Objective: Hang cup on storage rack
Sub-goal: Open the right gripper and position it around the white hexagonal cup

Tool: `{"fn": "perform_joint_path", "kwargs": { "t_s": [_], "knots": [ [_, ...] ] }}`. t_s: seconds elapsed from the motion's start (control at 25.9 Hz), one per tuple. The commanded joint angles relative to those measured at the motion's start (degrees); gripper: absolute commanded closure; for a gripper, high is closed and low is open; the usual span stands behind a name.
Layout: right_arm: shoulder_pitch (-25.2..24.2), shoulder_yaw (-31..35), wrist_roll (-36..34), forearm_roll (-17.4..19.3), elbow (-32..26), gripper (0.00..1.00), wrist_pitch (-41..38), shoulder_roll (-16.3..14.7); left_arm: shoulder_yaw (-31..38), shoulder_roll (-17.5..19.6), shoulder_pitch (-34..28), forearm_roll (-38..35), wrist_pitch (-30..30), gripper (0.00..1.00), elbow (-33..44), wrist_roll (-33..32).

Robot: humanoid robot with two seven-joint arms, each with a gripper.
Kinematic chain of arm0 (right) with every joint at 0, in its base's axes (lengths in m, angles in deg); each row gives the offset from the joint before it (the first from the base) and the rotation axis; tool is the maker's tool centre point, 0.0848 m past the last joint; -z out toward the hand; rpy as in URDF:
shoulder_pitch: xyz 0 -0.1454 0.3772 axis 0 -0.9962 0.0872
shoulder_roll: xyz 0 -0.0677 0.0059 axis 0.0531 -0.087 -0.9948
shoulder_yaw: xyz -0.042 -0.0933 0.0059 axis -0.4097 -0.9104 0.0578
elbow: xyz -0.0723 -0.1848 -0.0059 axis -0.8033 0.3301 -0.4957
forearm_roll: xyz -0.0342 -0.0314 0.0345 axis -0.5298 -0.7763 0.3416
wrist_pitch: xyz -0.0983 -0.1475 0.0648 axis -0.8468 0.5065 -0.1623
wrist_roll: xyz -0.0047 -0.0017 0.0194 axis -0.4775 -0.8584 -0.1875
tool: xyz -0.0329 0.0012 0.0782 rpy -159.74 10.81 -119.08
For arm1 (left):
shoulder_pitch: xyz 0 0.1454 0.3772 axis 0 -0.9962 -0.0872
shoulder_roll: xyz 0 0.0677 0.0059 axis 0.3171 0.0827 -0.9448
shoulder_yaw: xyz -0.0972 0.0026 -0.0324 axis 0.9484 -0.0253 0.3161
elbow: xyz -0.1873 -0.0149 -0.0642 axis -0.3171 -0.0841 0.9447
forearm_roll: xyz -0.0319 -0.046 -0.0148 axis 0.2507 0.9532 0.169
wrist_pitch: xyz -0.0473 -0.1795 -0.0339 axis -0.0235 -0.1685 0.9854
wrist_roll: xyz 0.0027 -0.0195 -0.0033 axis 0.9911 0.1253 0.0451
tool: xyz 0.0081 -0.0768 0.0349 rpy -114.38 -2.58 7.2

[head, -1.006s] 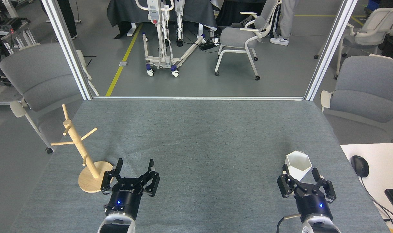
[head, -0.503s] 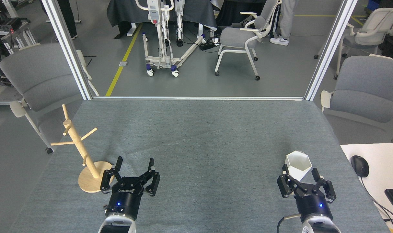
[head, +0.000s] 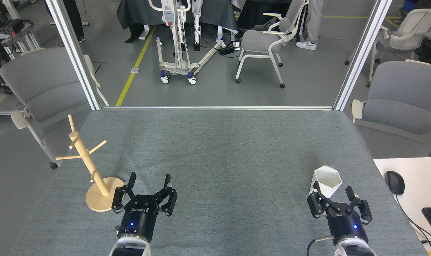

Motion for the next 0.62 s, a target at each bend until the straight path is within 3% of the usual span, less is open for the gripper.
{"fn": "perform_joint_path", "kwargs": {
  "t_s": [0.0,0.12,0.35,0.58],
  "knots": [
    [0.05,0.28,-0.31,0.0,1.54,0.0,0.27,-0.1,-0.49,0.0,0.0,0.0,-0.11,0.01,-0.11,-0.02],
    [0.05,0.55,-0.31,0.0,3.39,0.0,0.18,-0.27,-1.1,0.0,0.0,0.0,-0.11,0.01,-0.2,-0.02],
    [0.49,0.55,-0.48,0.09,9.01,0.0,0.27,-3.7,-1.19,0.0,0.0,0.0,-0.11,0.01,-0.64,-0.02],
    [4.27,0.28,-0.48,0.09,13.93,0.0,0.27,-4.14,-1.19,0.0,0.0,0.09,-0.11,0.01,-0.91,-0.1]
  ]
}}
